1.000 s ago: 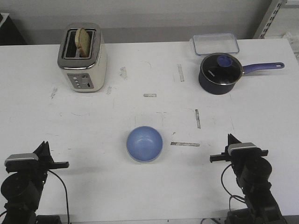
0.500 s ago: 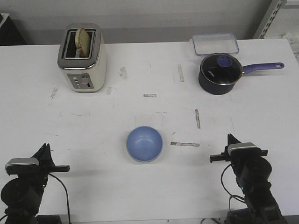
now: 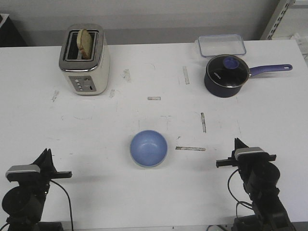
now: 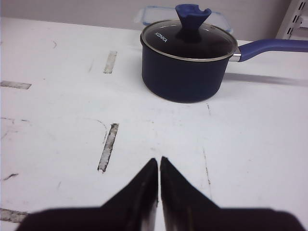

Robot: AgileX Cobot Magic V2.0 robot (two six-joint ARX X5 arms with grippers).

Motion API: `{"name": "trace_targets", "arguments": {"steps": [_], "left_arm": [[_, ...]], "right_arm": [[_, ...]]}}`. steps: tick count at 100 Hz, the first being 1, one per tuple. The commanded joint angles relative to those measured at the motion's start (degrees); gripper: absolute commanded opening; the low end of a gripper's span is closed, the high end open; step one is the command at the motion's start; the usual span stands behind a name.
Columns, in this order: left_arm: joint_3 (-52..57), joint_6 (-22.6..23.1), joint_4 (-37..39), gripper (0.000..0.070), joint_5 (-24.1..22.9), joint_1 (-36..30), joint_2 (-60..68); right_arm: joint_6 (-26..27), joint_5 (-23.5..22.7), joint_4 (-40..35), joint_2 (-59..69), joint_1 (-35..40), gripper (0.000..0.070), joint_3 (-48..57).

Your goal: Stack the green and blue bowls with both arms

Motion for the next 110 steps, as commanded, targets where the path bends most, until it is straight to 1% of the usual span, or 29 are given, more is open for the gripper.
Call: {"name": "trace_targets", "arguments": {"steps": [1, 12, 24, 36, 43, 60, 110], "left_arm": [[-4.0, 0.8, 3.6, 0.0002, -0.3, -0.1, -1.8], [-12.8, 0.8, 9.9, 0.0002, 0.1, -0.1, -7.5], [-19.7, 0.8, 11.4, 0.0002, 0.2, -0.1, -13.2], [-24.5, 0.8, 16.5, 0.0002, 0.1, -0.1, -13.0], [-24.4, 0.8, 15.5, 0.0003, 0.1, 0.0, -13.0], [-24.4, 0.8, 16.8, 0.0003, 0.2, 0.0, -13.0], [-24.4, 0.8, 16.8, 0.0003, 0.2, 0.0, -13.0]], "right_arm": [[-0.1, 0.0, 0.6, 0.3, 0.1, 0.0, 0.3], [-0.1, 0.0, 0.6, 0.3, 0.1, 0.0, 0.3], [-0.1, 0.0, 0.6, 0.3, 0.1, 0.0001, 0.3], [-0.1, 0.0, 0.5, 0.3, 0.1, 0.0, 0.3], [-0.1, 0.0, 0.9, 0.2, 0.1, 0.0, 0.3], [-0.1, 0.0, 1.0, 0.2, 0.1, 0.0001, 0.3], [-0.1, 0.0, 1.4, 0.2, 0.1, 0.0001, 0.3]]}}
